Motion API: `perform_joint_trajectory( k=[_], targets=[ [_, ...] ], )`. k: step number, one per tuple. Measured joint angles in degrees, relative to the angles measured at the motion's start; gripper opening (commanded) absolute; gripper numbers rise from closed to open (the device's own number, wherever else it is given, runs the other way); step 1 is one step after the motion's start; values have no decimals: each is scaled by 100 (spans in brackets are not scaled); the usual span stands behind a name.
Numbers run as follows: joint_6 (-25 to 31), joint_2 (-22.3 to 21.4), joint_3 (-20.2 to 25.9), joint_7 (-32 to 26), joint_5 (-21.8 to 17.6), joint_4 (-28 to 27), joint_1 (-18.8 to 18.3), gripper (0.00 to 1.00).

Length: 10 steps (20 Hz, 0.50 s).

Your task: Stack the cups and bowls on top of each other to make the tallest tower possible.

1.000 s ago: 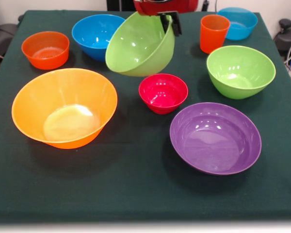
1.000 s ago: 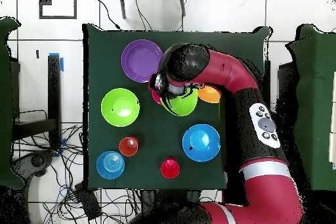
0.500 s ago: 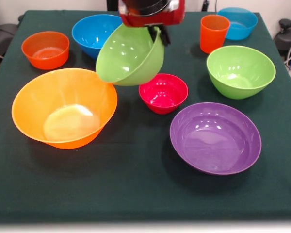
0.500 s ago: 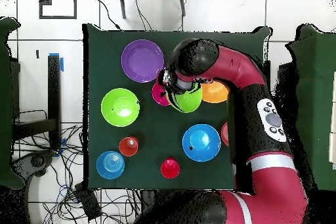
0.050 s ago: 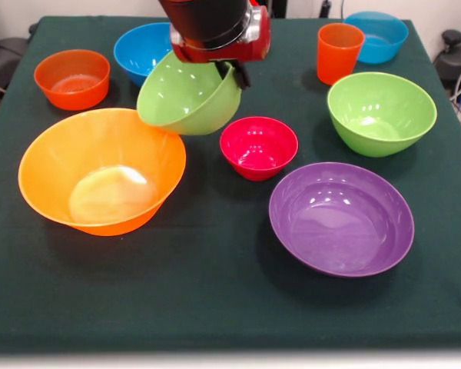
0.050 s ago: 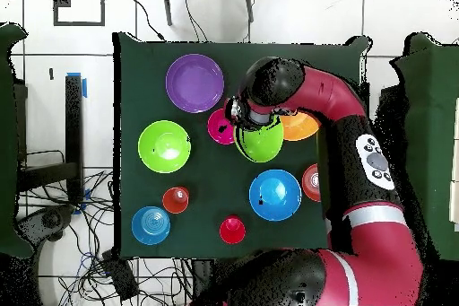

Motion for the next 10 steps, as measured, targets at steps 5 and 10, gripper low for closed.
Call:
perform_joint_trajectory(
  k=[5, 10],
  targets=[
    [76, 54, 161, 0, -65, -61, -114, 0],
    [189, 130, 307, 0, -75, -133, -228, 0]
  ],
)
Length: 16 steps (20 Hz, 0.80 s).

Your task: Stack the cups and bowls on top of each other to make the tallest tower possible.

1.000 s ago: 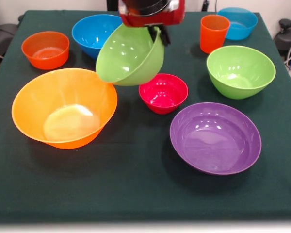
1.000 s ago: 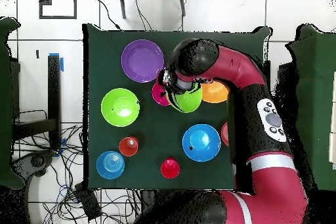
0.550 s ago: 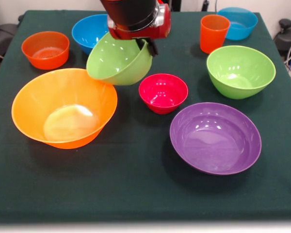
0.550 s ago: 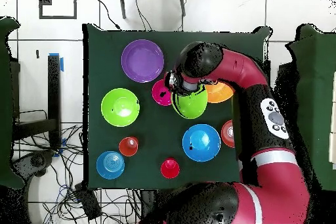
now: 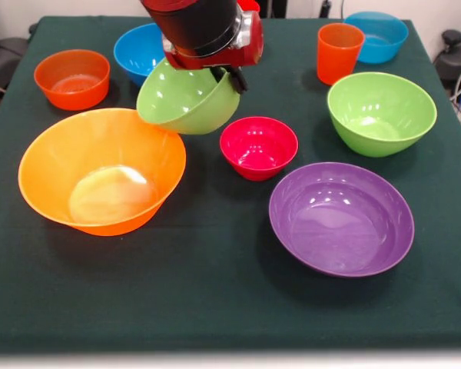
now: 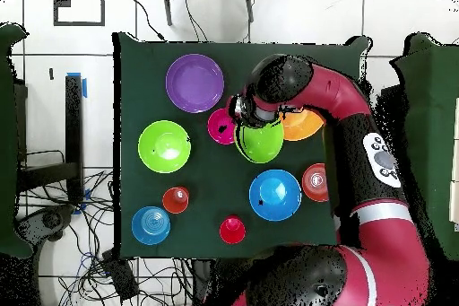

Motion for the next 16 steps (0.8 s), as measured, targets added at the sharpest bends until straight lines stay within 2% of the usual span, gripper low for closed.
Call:
perform_joint_trajectory(
  k=[16],
  targets=[
    [936, 23, 237, 0, -75, -333, -12, 0]
  ],
)
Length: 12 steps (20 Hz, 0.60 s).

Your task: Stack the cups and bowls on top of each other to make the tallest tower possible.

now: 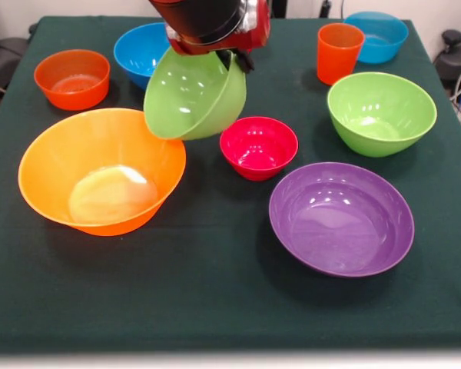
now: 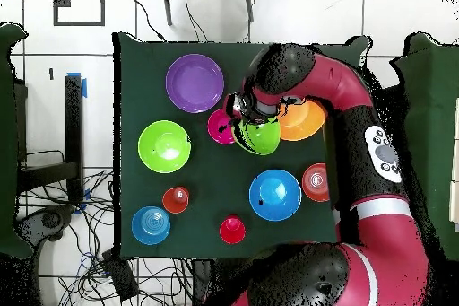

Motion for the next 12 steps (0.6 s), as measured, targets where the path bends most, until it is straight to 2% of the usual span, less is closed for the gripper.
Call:
perform_joint_trajectory(
  k=[12],
  targets=[
    [473, -16, 92, 0, -75, -293, 0, 0]
  ],
)
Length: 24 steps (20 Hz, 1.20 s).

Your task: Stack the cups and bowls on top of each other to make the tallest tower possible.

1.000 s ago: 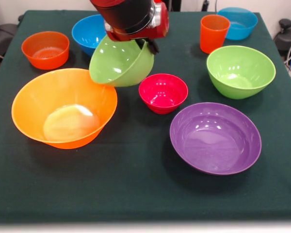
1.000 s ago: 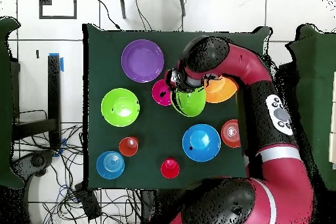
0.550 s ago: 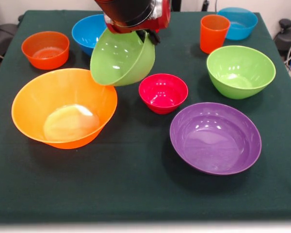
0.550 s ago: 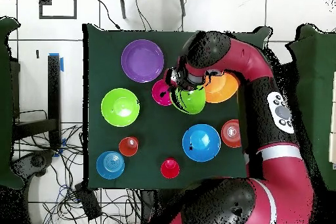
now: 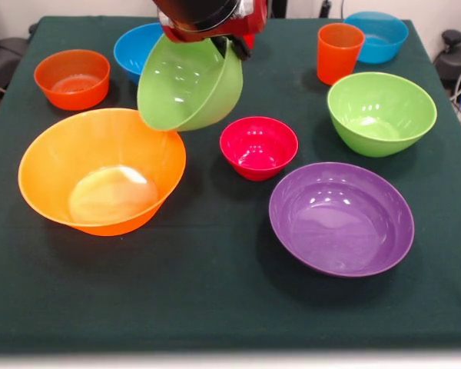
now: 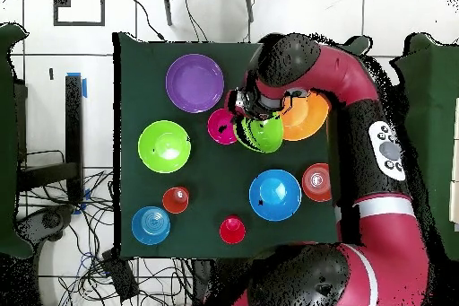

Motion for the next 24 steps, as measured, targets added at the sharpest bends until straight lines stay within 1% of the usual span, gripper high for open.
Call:
perform_joint_trajectory(
  k=[8, 15, 24],
  targets=[
    [116, 159, 139, -1, -119, -393, -43, 0],
    [661, 444, 305, -1, -122, -743, -225, 0],
    [1371, 682, 445, -1, -122, -774, -555, 0]
  ],
)
